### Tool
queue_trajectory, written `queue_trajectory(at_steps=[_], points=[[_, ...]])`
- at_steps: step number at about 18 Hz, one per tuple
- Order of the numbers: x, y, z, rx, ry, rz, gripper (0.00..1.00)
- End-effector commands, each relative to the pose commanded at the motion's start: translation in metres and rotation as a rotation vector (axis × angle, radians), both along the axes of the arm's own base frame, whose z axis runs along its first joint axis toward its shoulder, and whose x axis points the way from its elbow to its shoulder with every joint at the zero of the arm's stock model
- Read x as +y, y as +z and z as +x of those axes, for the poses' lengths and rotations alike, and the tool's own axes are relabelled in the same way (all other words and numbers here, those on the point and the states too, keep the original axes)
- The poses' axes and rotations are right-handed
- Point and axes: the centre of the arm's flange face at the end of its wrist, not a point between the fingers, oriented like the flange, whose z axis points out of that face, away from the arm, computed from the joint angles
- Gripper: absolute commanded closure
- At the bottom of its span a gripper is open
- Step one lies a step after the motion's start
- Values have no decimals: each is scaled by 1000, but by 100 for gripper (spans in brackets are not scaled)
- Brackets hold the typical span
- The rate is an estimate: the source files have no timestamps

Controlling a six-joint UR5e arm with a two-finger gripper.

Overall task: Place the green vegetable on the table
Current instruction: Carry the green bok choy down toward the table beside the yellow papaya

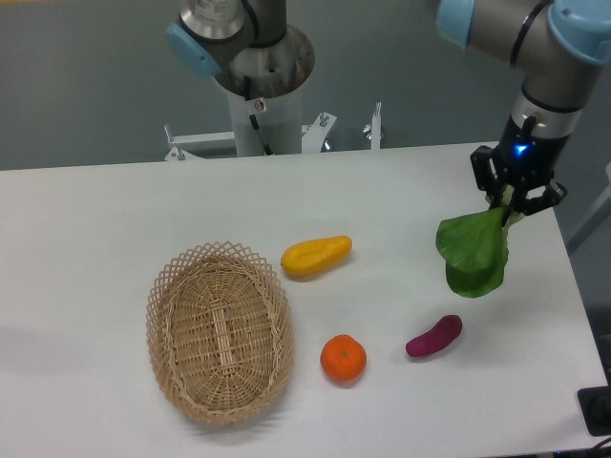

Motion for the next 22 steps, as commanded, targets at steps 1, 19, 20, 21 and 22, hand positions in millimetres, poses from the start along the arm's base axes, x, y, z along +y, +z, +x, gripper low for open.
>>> queue_trajectory(at_steps=[1,19,20,21,22], points=[[1,-1,1,-2,-2,1,79],[-2,-81,27,65,-10,-19,79],[-3,-88,28,65,-11,-36,79],[-3,-95,31,64,-25,-63,79],[-4,-105,36,55,-46,-95,79]])
